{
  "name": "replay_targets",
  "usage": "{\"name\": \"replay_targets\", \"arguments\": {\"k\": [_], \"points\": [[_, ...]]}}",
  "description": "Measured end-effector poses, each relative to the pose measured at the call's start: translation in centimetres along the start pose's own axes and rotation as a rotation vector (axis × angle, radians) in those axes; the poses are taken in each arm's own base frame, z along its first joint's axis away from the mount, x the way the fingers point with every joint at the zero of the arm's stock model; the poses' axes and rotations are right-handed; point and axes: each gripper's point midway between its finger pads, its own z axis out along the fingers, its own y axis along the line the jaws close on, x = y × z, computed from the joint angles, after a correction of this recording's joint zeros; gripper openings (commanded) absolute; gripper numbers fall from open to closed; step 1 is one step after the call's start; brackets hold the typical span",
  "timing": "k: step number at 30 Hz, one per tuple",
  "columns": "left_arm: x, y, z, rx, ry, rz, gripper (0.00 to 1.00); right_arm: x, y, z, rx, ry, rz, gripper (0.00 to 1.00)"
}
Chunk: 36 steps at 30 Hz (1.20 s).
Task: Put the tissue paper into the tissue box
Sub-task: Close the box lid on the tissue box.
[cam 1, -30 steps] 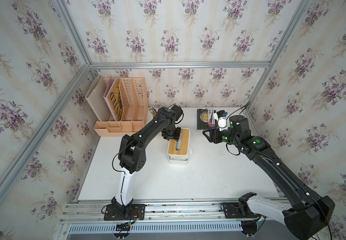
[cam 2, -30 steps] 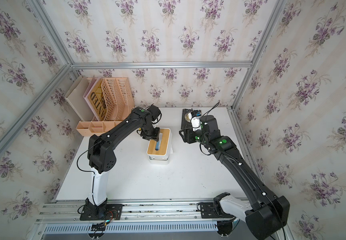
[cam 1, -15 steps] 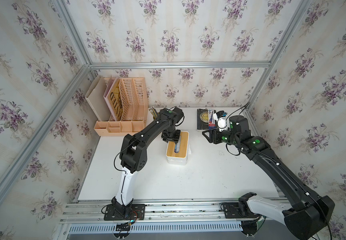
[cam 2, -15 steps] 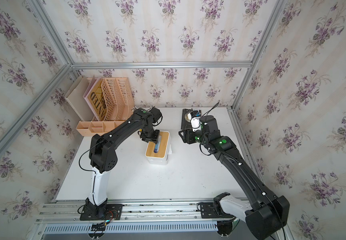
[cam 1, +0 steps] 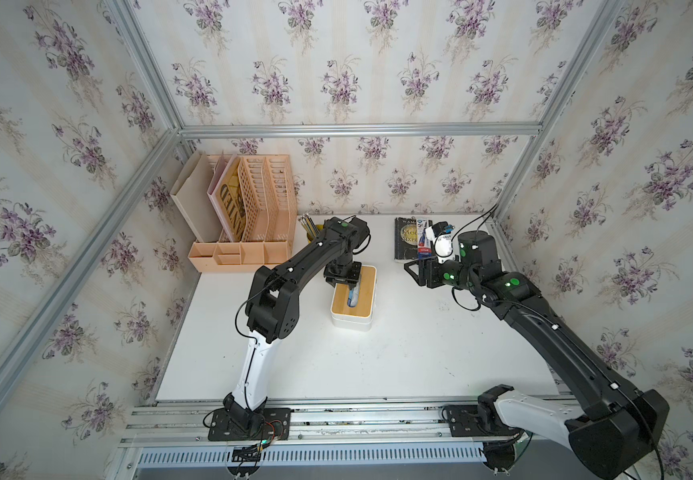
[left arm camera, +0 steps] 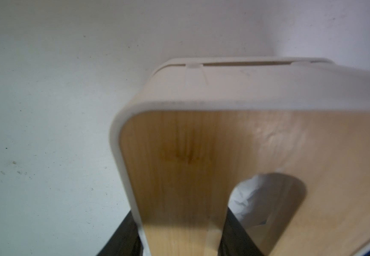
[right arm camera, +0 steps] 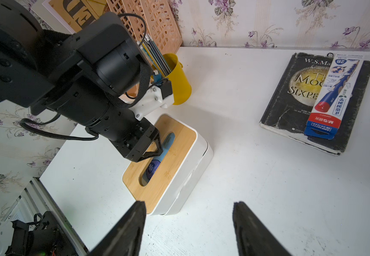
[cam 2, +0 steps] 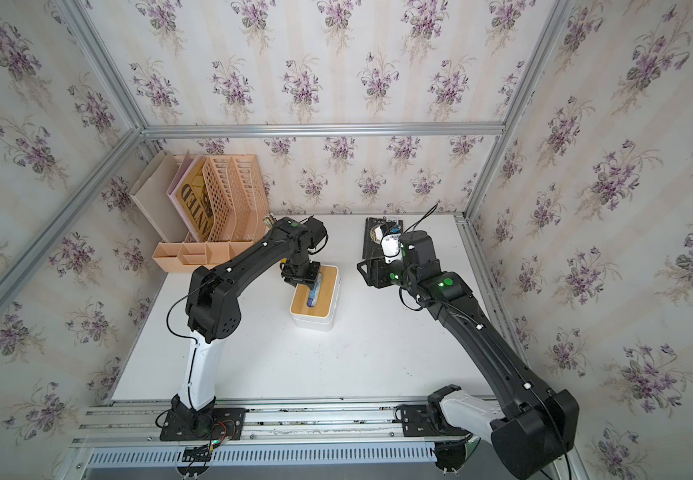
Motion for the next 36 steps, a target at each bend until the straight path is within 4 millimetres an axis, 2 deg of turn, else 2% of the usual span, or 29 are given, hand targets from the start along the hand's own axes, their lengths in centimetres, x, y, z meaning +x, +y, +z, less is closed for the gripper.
{"name": "replay_targets", "arguments": {"k": [18, 28, 36], "points": [[0.2, 0.1, 0.9, -0.013, 0.027, 0.010, 0.33, 0.5, -0.1, 0.6, -0.009, 0.024, 0.006, 0.66], [-0.3, 0.3, -0.5, -0.023, 0.015, 0.030, 0.33, 0.7, -0.1, 0.9, -0.012, 0.033, 0.009, 0.66], [-0.1, 0.6, -0.3, -0.033, 0.032, 0.041, 0.32, 0.7, 0.0, 0.9, -0.019, 0.034, 0.009, 0.66]]}}
